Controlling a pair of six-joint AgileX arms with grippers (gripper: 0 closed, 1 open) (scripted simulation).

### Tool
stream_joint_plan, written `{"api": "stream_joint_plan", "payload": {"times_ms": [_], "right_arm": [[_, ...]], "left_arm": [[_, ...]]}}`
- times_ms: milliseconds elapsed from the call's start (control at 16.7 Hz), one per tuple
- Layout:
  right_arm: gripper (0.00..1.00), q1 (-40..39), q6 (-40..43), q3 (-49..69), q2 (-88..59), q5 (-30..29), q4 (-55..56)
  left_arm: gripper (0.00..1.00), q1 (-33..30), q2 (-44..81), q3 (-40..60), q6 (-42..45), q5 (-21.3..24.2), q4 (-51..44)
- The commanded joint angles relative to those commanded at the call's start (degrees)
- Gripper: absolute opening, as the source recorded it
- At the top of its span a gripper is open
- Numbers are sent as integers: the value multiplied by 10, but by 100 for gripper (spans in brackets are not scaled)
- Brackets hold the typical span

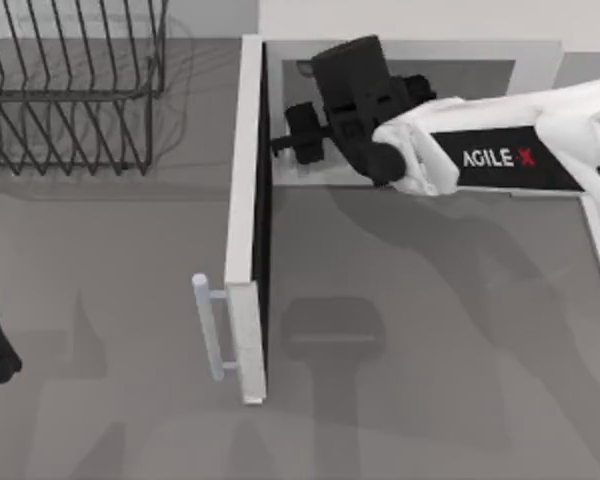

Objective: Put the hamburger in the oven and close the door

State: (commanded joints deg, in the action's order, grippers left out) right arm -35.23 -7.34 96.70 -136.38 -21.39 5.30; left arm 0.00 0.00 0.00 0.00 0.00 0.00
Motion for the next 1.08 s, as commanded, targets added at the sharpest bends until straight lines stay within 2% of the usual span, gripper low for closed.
{"api": "stream_joint_plan", "payload": {"times_ms": [720, 1080], "right_arm": [[100, -104, -41, -260, 154, -52, 7], [100, -132, -86, -368, 216, -84, 53]], "left_arm": [[100, 0, 0, 0, 0, 0, 0], [100, 0, 0, 0, 0, 0, 0]]}}
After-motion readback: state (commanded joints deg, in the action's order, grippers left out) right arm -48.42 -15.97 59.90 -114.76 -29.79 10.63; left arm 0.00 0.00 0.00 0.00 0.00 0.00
